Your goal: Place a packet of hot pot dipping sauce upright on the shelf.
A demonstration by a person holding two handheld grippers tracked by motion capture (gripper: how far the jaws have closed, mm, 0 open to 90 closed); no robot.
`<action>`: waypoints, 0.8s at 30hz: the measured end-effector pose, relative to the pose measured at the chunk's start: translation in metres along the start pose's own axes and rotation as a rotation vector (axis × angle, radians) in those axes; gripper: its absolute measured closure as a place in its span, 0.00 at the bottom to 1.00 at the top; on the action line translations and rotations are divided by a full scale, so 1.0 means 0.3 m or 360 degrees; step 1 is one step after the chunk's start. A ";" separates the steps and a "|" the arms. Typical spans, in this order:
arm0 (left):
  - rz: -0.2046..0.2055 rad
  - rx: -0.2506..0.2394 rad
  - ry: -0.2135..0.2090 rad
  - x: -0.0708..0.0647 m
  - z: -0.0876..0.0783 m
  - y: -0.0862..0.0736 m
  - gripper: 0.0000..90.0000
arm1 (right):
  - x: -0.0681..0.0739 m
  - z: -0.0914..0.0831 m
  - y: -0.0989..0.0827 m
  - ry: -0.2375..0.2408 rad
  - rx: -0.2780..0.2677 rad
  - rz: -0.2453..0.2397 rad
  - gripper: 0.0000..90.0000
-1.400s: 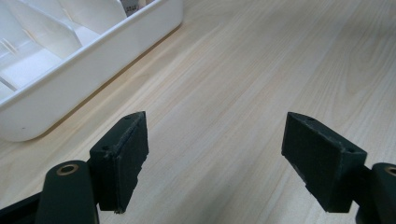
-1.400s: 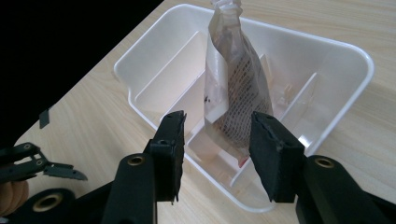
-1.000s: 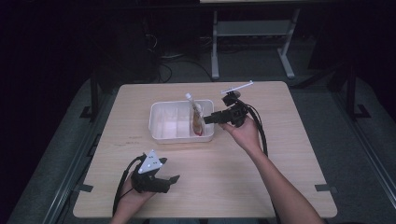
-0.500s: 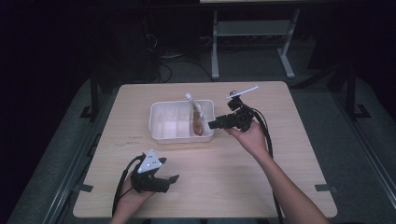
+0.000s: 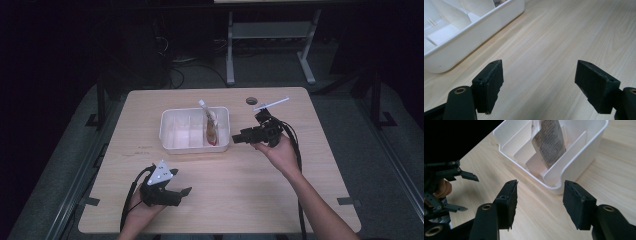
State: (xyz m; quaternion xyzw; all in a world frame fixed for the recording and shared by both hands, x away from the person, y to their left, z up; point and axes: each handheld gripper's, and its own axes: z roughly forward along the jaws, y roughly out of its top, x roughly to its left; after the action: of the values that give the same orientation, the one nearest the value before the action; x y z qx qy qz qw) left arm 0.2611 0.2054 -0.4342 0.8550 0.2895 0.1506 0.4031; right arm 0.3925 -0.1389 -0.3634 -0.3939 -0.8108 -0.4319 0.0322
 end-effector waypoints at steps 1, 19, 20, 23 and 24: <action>0.0001 0.0000 0.0000 0.000 0.000 0.000 0.25 | -0.003 -0.006 -0.007 0.0000 0.0003 0.0008 0.49; -0.0002 -0.0002 0.0003 0.000 0.000 0.000 0.25 | -0.053 -0.077 -0.105 0.0004 -0.0030 0.0051 0.46; -0.0001 -0.0001 0.0004 0.000 0.000 0.001 0.25 | -0.054 -0.080 -0.107 0.0008 -0.0039 0.0051 0.46; 0.0001 -0.0007 0.0008 -0.001 -0.002 0.001 0.25 | -0.055 -0.091 -0.118 0.0019 -0.0065 0.0053 0.46; 0.0003 -0.0007 0.0007 -0.001 -0.002 0.001 0.25 | -0.055 -0.094 -0.122 0.0018 -0.0066 0.0053 0.46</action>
State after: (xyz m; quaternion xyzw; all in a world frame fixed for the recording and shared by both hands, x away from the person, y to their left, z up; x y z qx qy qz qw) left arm 0.2608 0.2054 -0.4336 0.8541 0.2892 0.1535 0.4041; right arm 0.3713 -0.1810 -0.3770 -0.4053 -0.7948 -0.4502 0.0358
